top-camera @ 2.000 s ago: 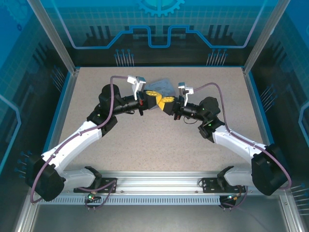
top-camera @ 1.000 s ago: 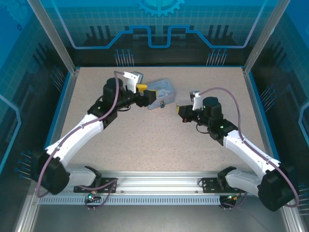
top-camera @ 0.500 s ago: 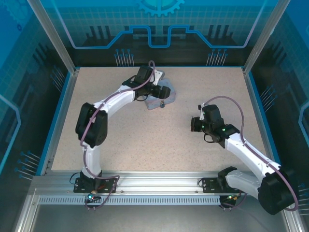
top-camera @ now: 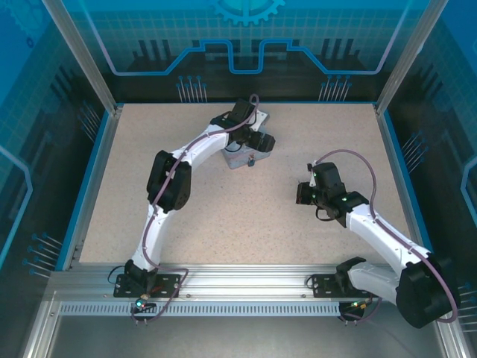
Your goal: Unlock the padlock with the key
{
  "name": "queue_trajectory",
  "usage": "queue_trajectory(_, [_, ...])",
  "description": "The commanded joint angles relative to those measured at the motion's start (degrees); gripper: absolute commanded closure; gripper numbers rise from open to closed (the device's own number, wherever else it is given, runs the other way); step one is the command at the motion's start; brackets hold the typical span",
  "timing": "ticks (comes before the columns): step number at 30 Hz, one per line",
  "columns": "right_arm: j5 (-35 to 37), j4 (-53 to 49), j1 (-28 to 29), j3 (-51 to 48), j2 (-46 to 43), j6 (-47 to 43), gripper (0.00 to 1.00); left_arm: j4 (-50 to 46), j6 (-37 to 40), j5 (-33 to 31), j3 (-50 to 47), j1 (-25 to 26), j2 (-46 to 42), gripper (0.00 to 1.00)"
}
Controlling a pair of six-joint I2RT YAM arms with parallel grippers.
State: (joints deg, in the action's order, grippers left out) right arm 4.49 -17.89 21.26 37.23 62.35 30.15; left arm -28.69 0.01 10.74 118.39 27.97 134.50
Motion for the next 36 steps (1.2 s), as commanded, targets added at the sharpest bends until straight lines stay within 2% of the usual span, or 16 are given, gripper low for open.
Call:
queue_trajectory(1, [-0.02, 1.02, -0.93, -0.78, 0.56, 0.44, 1.00, -4.28, 1.93, 0.46, 1.94, 0.60, 1.89, 0.15])
queue_trajectory(6, [0.08, 1.04, -0.95, -0.62, 0.55, 0.61, 1.00, -8.00, 4.48, -0.20, 0.81, 1.96, 1.57, 0.16])
queue_trajectory(10, [0.12, 0.67, -1.09, -0.58, 0.23, 0.71, 1.00, -7.58, 6.68, -0.13, -5.57, 3.53, -2.00, 0.18])
queue_trajectory(25, [-0.18, -0.48, -1.39, -0.14, 0.18, 1.13, 1.00, 3.32, 5.85, 5.91, -34.95, 8.06, -22.74, 0.21])
queue_trajectory(31, [-0.95, 0.13, -1.31, -0.08, 1.29, 1.66, 1.00, 6.43, 4.30, 6.81, -41.59, 9.07, -29.19, 0.22])
queue_trajectory(36, [-3.43, 1.38, -1.18, 0.53, 2.53, 1.78, 1.00, 9.58, 2.56, 5.67, -43.34, 9.04, -33.63, 0.19])
